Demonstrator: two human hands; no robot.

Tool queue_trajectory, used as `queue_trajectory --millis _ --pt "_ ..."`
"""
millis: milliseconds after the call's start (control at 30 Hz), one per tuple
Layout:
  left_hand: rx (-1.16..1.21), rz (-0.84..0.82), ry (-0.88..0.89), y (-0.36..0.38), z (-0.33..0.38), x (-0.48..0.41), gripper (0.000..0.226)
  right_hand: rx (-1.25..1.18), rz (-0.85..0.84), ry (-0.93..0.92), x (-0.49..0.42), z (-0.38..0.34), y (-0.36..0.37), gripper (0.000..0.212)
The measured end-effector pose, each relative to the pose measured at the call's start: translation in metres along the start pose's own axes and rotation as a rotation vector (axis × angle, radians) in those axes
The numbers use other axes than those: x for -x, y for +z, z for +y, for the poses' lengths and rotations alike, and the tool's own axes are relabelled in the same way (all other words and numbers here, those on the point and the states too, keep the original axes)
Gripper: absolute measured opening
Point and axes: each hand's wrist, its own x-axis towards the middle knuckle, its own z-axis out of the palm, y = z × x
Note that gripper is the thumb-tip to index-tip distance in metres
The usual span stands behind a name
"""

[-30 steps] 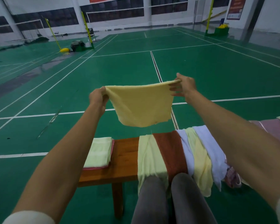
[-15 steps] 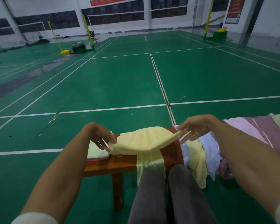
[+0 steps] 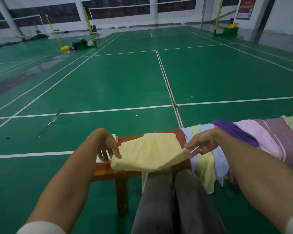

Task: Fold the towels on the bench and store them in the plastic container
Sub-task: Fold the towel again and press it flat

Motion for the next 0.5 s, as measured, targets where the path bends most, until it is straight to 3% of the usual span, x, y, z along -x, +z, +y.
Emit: queue_trajectory --millis 200,500 --pt "0.069 0.491 0.255 -0.005 0.007 -0.016 0.030 -0.065 0.459 -0.250 -0.016 -0.012 0.000 0.020" --pt "0.116 0.836 0.269 -0.022 0.002 -0.049 0.026 0.159 0.768 -0.347 -0.061 -0.045 -0.003 0.032"
